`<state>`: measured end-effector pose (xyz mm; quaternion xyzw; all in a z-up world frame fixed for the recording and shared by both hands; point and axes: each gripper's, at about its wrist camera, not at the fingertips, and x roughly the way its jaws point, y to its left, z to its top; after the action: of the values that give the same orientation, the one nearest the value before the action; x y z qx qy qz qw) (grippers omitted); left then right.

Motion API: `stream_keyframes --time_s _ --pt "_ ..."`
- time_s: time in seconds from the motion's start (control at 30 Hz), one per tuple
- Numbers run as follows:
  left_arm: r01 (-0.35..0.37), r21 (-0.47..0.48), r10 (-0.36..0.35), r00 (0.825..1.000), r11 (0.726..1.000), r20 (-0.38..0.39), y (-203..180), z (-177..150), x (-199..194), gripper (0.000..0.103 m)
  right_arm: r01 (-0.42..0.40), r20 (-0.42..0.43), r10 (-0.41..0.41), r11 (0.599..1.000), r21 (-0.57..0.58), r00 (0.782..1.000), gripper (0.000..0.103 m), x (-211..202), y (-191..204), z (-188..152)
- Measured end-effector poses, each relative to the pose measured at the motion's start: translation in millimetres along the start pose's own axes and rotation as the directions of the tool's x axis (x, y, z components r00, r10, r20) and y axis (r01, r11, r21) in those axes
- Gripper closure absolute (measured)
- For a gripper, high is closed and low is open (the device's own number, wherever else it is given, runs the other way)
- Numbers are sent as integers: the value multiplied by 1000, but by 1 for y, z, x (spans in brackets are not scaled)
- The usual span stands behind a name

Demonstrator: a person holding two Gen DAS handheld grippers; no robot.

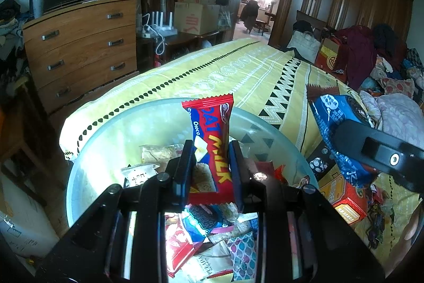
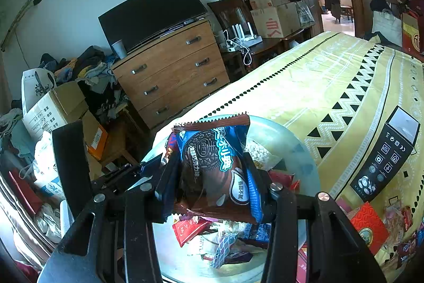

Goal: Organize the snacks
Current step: 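Open both tools to drop the packets into the basin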

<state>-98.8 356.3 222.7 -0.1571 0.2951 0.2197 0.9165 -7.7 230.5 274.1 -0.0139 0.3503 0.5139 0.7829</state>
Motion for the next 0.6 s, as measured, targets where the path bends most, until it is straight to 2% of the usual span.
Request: stream_keyframes --time_s 0.6 --pt "-8 -8 8 1000 1000 -30 6 -7 10 76 7 -17 -6 1000 18 1000 55 12 -4 -3"
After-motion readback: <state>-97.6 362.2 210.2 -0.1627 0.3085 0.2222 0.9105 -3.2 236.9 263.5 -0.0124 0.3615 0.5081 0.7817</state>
